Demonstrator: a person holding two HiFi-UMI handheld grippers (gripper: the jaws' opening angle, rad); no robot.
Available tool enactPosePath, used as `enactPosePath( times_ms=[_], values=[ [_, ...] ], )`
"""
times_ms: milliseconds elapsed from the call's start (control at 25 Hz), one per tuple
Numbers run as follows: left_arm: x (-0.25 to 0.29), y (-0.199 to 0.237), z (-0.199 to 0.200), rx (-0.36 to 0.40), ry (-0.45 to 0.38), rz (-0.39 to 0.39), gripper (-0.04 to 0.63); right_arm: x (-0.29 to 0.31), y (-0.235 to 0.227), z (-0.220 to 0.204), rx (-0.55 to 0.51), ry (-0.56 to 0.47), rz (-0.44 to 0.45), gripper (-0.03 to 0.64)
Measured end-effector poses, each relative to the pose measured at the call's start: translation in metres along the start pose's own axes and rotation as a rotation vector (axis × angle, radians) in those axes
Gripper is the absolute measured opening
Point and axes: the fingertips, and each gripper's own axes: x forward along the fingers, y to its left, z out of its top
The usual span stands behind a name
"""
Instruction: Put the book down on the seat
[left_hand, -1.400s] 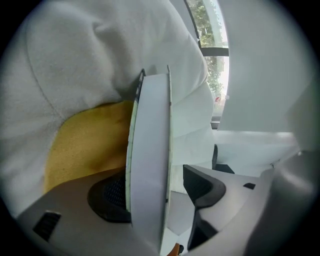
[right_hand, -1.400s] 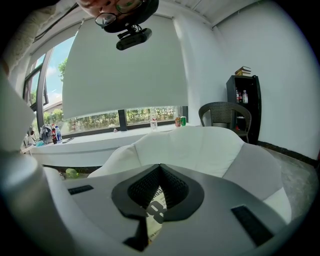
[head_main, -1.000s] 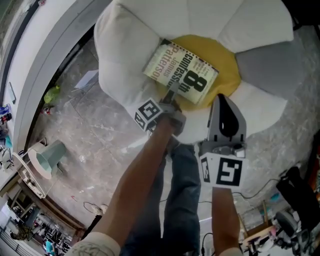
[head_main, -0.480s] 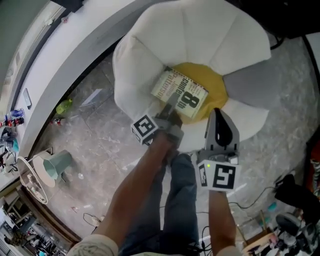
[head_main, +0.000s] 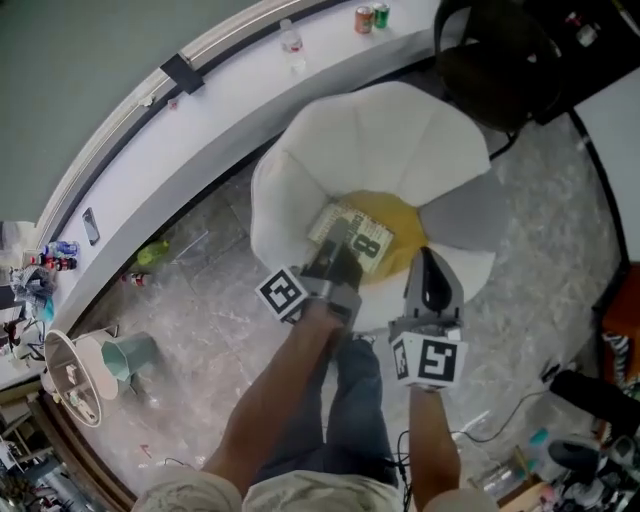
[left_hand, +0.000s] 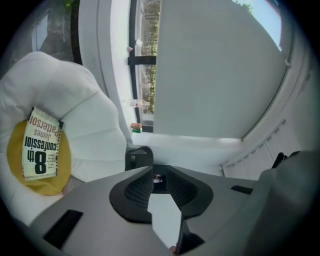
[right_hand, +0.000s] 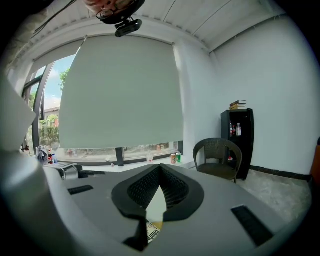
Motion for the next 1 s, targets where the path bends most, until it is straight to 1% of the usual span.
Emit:
enactPosePath(
  times_ms=[120,160,280,360,480,640,720,800,880,1000],
  values=[
    [-0.015,-0.055,0.004,0.014,-0.048,-0.035,0.041,-0.024,-0.002,0.039,0.022,-0.019,-0.018,0.002],
    [-0.019,-0.071,0.008,0.019,-0.066,-0.046,0.031,-0.03,-0.002,0.054,0.029,-0.03,-0.022,0.002],
    [-0.026,-0.115,0.015,0.003,-0.108,-0.074,0.009,-0.043,-0.005,0.097,0.042,-0.067,-0.024,0.002],
    [-0.032,-0.145,0.012,0.021,-0.099,-0.09,0.006,-0.056,-0.005,0.122,0.049,-0.088,-0.022,0.002],
    [-0.039,-0.187,0.009,0.079,-0.067,-0.095,0.006,-0.069,0.003,0.156,0.04,-0.114,-0.016,0.002],
    [-0.043,-0.235,0.001,0.144,-0.026,-0.085,0.006,-0.086,0.018,0.183,0.013,-0.133,0.007,0.002],
    [-0.05,-0.252,0.0,0.231,-0.008,-0.066,0.006,-0.094,0.027,0.189,-0.011,-0.142,0.021,0.002],
    [-0.052,-0.272,0.001,0.361,0.007,-0.067,0.006,-0.098,0.033,0.198,-0.018,-0.158,0.024,0.002],
    [-0.054,-0.286,0.001,0.528,0.016,-0.044,0.006,-0.102,0.036,0.207,-0.022,-0.173,0.027,0.002],
    [-0.057,-0.297,-0.002,0.801,0.039,0.027,0.006,-0.104,0.042,0.22,-0.04,-0.195,0.039,0.002]
  ],
)
